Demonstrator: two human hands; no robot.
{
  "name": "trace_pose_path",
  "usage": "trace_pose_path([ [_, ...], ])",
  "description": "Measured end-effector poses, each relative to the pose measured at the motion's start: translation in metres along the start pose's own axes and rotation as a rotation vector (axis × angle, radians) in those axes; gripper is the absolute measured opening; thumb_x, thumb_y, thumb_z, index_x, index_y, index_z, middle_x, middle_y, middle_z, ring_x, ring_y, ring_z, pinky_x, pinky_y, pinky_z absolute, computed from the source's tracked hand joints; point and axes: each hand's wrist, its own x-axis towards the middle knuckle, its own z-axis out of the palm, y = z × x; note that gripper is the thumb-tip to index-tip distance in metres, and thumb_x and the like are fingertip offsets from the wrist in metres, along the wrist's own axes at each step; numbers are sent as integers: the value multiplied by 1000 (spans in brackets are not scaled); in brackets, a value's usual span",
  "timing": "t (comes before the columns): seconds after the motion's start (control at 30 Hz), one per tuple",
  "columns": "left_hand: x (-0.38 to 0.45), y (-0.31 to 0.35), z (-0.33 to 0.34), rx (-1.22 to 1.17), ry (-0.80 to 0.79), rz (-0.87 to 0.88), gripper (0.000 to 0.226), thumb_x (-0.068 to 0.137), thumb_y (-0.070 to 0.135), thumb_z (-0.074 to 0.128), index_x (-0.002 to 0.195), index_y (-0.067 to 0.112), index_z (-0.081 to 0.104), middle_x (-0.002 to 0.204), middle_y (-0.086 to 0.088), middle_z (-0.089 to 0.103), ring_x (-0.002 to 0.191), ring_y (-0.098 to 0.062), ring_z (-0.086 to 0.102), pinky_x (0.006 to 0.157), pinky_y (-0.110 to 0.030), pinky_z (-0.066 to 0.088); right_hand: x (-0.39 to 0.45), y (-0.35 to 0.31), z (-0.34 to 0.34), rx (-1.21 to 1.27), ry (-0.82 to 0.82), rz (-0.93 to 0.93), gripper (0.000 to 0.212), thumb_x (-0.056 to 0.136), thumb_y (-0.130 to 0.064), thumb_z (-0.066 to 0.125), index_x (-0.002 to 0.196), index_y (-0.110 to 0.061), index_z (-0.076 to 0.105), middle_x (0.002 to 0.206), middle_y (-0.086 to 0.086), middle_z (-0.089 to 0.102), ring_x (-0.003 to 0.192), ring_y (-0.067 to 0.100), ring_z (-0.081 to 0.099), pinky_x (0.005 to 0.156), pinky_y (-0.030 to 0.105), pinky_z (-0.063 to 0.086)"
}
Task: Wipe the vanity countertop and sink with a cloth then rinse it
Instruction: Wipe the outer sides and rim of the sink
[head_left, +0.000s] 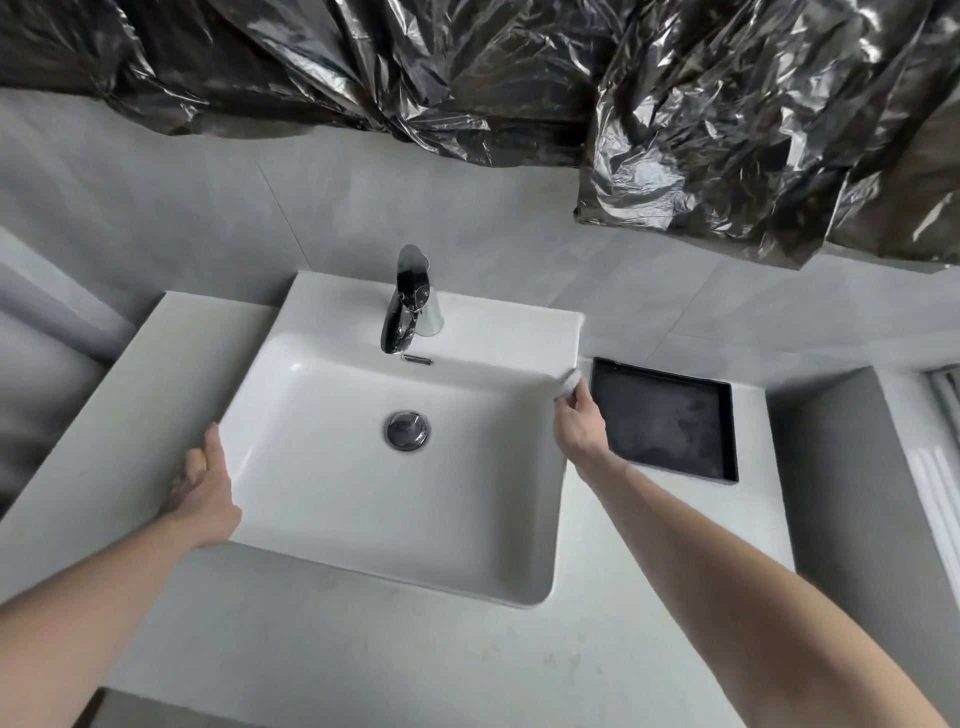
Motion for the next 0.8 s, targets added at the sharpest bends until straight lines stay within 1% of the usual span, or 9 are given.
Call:
trace_pose_path([
  [0.07,0,-1,1,11,6,-1,106,84,3,50,154,21,-28,142,-12,19,117,-44,46,99,-46,42,21,-10,1,2,-7,1,48,100,-47,35,148,-46,39,135,-2,65,122,28,59,108,40,46],
  [0.13,0,-1,2,25,-2,1,106,85,3,50,153,21,-30,139,-10,18,115,-41,45,96,-44,43,43,-19,-1,33,7,-8,49,102,-40,35,151,-43,39,141,-2,61,126,26,57,109,37,44],
  [0.23,-1,-1,2,31,-9,-6,107,84,2,48,152,22,-32,139,-9,17,115,-40,45,96,-43,44,72,-24,-7,169,-30,-14,45,104,-28,39,146,-37,52,140,0,63,125,22,59,111,36,45],
  [0.3,0,-1,2,41,-10,-11,107,84,3,48,152,22,-33,139,-9,17,117,-39,45,97,-43,44,78,-22,-9,225,-56,-14,43,106,-27,40,145,-36,54,136,-3,64,124,20,60,111,35,46],
  [0.43,-2,0,-1,50,-15,-18,107,85,5,49,152,22,-33,141,-9,16,113,-39,46,94,-42,45,49,-9,-7,219,-77,-25,48,107,-41,36,155,-39,39,139,-15,55,128,12,53,113,30,39],
  [0.53,-5,3,-4,50,-14,-15,108,86,7,52,152,21,-32,143,-10,16,112,-41,47,93,-42,44,15,18,-7,243,-149,9,55,98,-64,40,152,-54,36,151,-24,49,139,6,48,121,37,36],
  [0.6,-6,4,-5,61,-15,-15,108,86,9,53,152,20,-33,145,-11,16,114,-41,46,95,-42,43,-9,43,-7,268,-211,-5,56,95,-74,43,149,-59,37,151,-29,48,141,3,46,122,40,34],
  [0.7,-8,5,-8,69,-17,-16,109,87,10,54,152,20,-34,146,-12,14,116,-41,46,96,-41,44,-61,73,-8,310,-277,-19,47,101,-65,46,146,-52,46,137,-24,62,125,2,57,114,39,41],
  [0.8,-10,7,-10,69,-17,-25,108,87,9,54,153,20,-32,146,-12,14,116,-42,46,96,-43,44,-97,86,-10,361,-316,-23,38,107,-52,45,142,-40,52,114,-23,58,97,2,51,89,29,41],
])
